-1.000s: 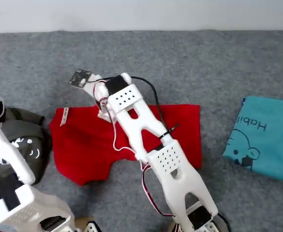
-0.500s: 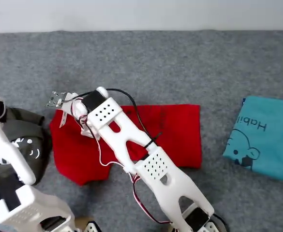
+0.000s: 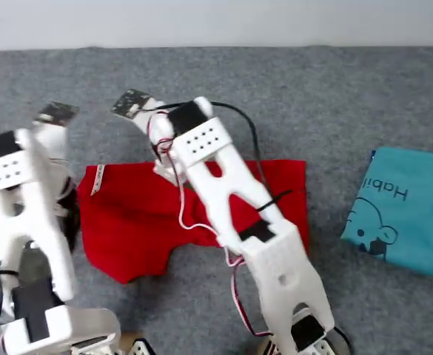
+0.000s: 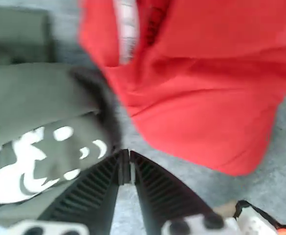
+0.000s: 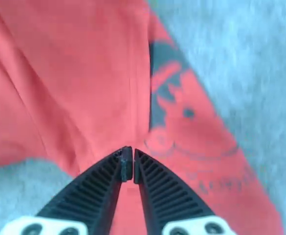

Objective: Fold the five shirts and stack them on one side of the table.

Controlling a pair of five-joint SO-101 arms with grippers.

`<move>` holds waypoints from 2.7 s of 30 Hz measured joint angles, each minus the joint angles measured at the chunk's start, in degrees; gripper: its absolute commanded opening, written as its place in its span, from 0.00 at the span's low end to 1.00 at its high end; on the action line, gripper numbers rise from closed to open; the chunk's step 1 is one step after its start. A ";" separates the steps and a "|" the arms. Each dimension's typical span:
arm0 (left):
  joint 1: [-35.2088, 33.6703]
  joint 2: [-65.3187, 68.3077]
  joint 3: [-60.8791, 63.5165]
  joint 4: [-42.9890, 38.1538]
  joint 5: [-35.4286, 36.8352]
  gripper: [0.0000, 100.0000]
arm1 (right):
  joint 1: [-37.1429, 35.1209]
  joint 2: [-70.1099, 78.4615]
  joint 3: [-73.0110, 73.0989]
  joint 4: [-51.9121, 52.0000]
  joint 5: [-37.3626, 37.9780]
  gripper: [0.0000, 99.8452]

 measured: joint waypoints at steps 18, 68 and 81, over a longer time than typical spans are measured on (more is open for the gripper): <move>4.84 7.56 8.44 -18.20 0.09 0.12 | 14.33 -5.80 12.22 0.09 -0.09 0.01; 4.04 2.20 10.90 -21.63 -4.48 0.16 | 11.52 -26.64 42.64 -0.09 -2.46 0.01; 4.31 11.16 10.90 -24.00 -5.80 0.01 | 11.52 -31.12 47.65 -0.09 -2.55 0.01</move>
